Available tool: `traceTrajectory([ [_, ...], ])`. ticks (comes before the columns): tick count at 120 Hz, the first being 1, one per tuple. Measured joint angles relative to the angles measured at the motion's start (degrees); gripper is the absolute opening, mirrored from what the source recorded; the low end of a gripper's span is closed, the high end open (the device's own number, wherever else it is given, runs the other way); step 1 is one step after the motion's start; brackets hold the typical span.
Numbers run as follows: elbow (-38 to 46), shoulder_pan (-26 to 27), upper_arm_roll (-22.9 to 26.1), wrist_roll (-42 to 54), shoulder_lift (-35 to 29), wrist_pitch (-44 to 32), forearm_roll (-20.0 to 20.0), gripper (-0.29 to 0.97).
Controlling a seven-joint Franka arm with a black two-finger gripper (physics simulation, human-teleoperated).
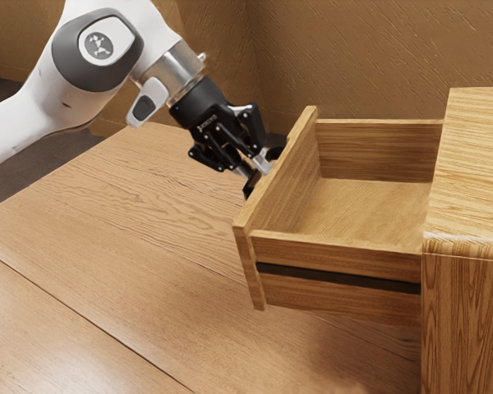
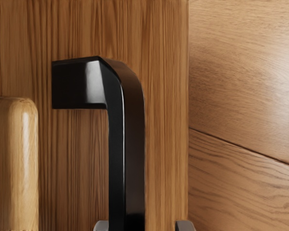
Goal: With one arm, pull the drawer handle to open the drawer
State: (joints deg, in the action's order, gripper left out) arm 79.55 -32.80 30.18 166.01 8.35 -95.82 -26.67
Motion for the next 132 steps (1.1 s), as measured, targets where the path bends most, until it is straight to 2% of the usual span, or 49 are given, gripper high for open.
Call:
traceTrajectory([
  [69, 1.0, -6.1, -0.1, 0.0, -1.0, 2.8, 0.0, 0.06],
  [105, 1.1, -6.4, -0.2, 0.0, -1.5, 3.4, 0.1, 0.08],
  [119, 1.0, -7.0, -0.3, 0.0, -3.1, 3.8, 0.3, 0.07],
  [132, 0.7, -8.0, -0.4, 0.0, -6.6, 4.6, 0.2, 0.13],
])
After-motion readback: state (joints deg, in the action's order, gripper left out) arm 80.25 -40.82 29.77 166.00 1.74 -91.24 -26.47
